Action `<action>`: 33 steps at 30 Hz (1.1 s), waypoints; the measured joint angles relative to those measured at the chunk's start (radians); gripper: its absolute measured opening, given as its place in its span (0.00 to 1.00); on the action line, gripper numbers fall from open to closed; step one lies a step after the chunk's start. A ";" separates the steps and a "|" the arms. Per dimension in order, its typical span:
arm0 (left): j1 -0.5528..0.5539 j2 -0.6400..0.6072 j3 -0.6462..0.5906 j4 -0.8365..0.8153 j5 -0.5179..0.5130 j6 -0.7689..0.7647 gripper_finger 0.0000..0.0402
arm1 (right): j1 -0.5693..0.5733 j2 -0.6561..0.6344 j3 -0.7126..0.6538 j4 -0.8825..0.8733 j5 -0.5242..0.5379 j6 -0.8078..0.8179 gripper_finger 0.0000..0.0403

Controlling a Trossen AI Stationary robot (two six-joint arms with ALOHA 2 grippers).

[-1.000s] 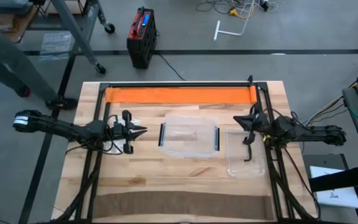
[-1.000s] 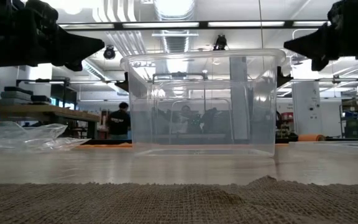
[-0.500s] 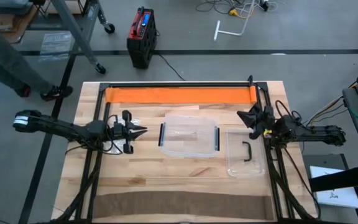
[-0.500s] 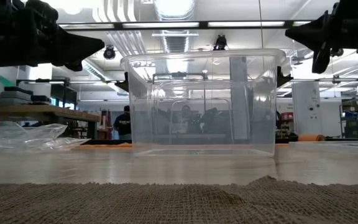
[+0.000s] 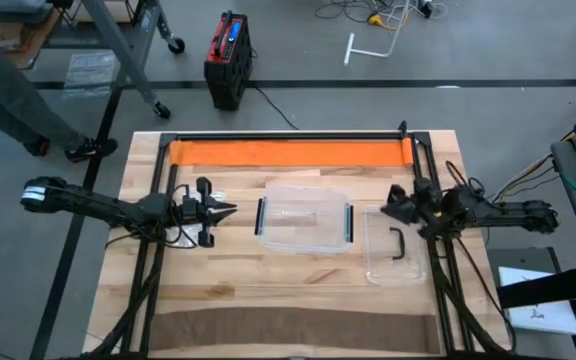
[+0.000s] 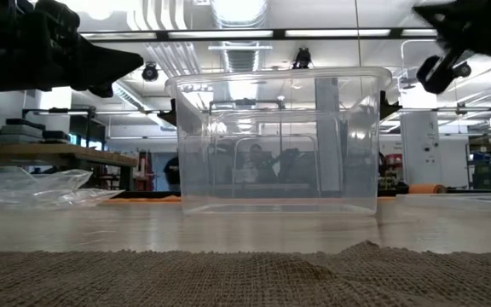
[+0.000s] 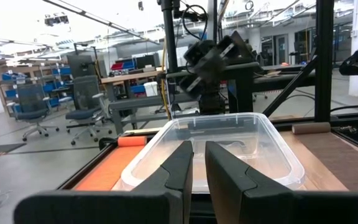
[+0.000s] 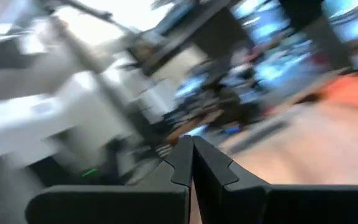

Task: Roll bandage
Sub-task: Roll the brown bandage

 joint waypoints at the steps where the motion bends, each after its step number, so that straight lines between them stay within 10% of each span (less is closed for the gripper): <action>1: 0.000 0.000 0.000 0.000 0.000 0.000 0.09 | 0.006 0.009 0.000 0.018 -0.034 0.023 0.01; 6: 0.000 0.000 0.000 0.000 0.000 0.000 0.09 | 0.074 0.063 0.048 -0.018 -0.080 0.089 0.01; 20: 0.000 0.000 0.000 0.018 -0.001 -0.011 0.09 | 0.398 0.548 0.637 -1.004 0.105 0.295 0.00; 27: 0.000 0.000 0.000 0.201 -0.004 -0.128 0.09 | 0.508 0.842 0.780 -1.064 0.131 0.405 0.00; 33: 0.000 -0.001 0.000 0.305 -0.186 0.121 0.09 | 0.529 1.108 0.951 -1.162 0.056 0.305 0.01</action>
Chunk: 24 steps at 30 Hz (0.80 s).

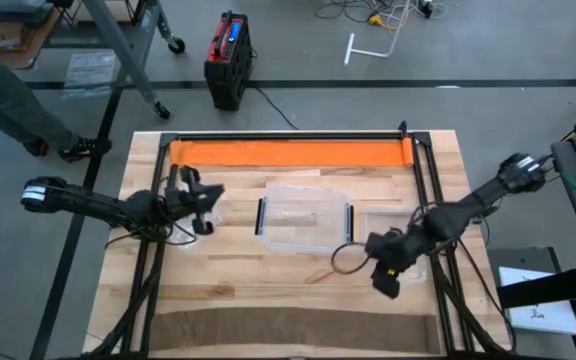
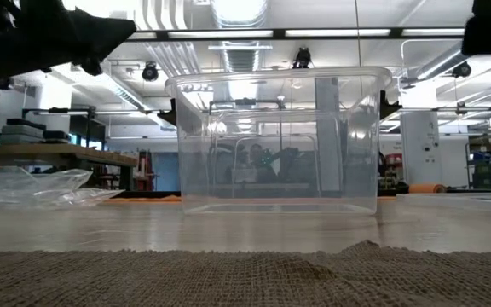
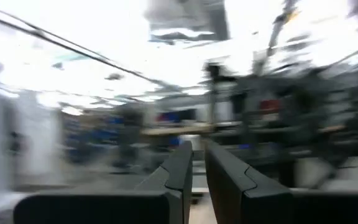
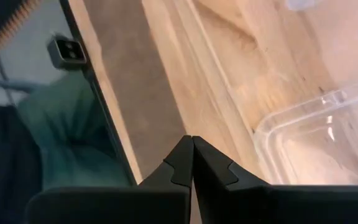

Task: Roll bandage
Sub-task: Roll the brown bandage

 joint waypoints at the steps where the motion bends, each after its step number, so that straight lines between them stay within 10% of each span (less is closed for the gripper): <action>1: 0.000 0.000 0.000 0.012 -0.041 0.022 0.09 | 0.006 0.039 0.047 -0.037 -0.005 -0.008 0.02; 8: 0.000 0.018 0.082 0.003 -0.253 -0.125 0.09 | 0.101 0.272 0.346 -0.360 -0.014 0.041 0.14; 24: -0.001 0.268 0.712 -0.846 -0.117 -0.123 0.09 | 0.440 0.527 0.429 -0.450 -0.221 0.655 0.51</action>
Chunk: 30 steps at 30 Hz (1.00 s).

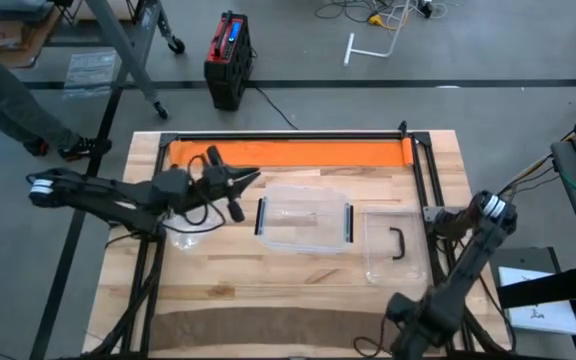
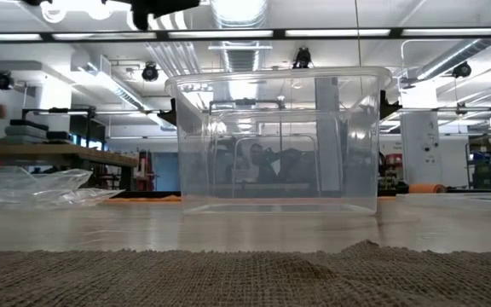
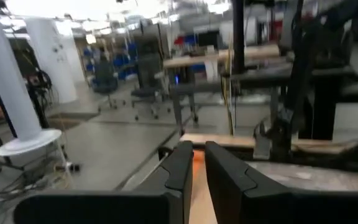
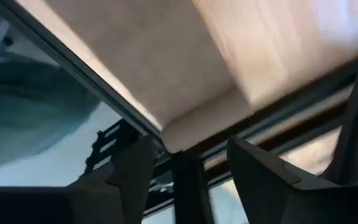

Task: Roll bandage
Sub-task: Roll the brown bandage

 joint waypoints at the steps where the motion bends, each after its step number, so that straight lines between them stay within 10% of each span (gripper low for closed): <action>1: 0.000 0.024 0.034 -0.022 0.013 -0.008 0.09 | 0.012 0.006 0.000 0.000 -0.009 0.083 0.52; 9: -0.001 0.217 0.257 -0.033 0.456 0.095 0.09 | 0.031 0.043 -0.005 0.010 -0.075 0.281 0.55; 20: 0.005 0.431 0.451 -0.120 0.392 0.179 0.14 | 0.044 0.107 -0.117 0.131 -0.247 0.119 0.52; 30: 0.003 0.478 0.566 -0.341 0.359 0.188 0.34 | 0.043 0.110 -0.193 0.149 -0.384 -0.204 0.68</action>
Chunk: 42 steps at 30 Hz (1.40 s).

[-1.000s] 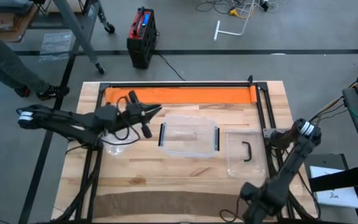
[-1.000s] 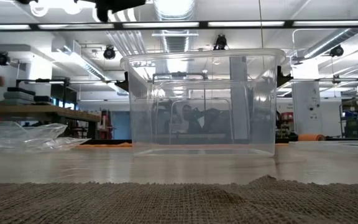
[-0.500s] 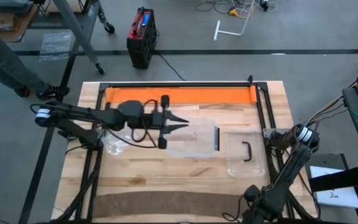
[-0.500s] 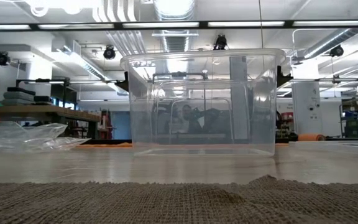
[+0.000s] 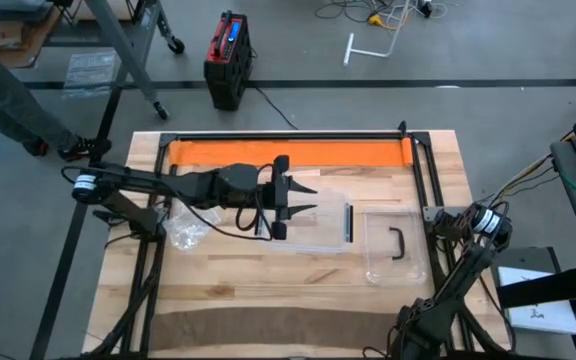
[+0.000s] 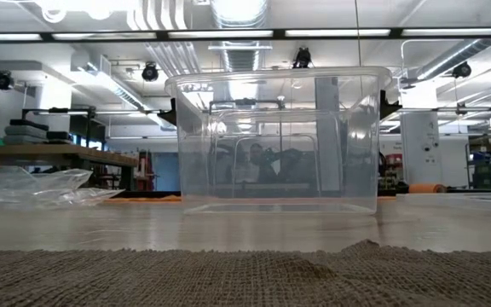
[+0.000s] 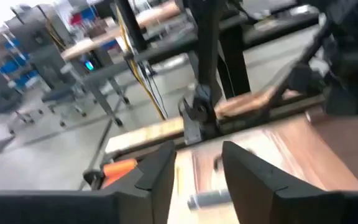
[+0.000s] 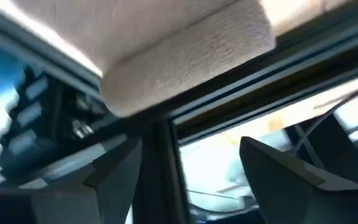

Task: Roll bandage
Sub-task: Roll the brown bandage

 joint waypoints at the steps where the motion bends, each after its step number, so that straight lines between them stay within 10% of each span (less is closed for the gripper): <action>1: 0.000 -0.004 0.004 -0.013 0.000 -0.001 0.35 | 0.000 0.000 -0.009 0.002 -0.007 -0.037 0.69; 20: -0.039 -0.195 -0.132 0.005 0.015 0.000 0.31 | 0.000 -0.002 -0.045 0.021 -0.011 -0.289 0.68; 30: -0.047 -0.212 -0.152 0.021 0.014 -0.020 0.29 | 0.035 0.002 0.044 0.039 0.174 -0.416 0.77; 42: -0.050 -0.209 -0.152 0.021 0.014 -0.027 0.37 | 0.058 0.003 0.000 0.041 0.106 -0.312 0.82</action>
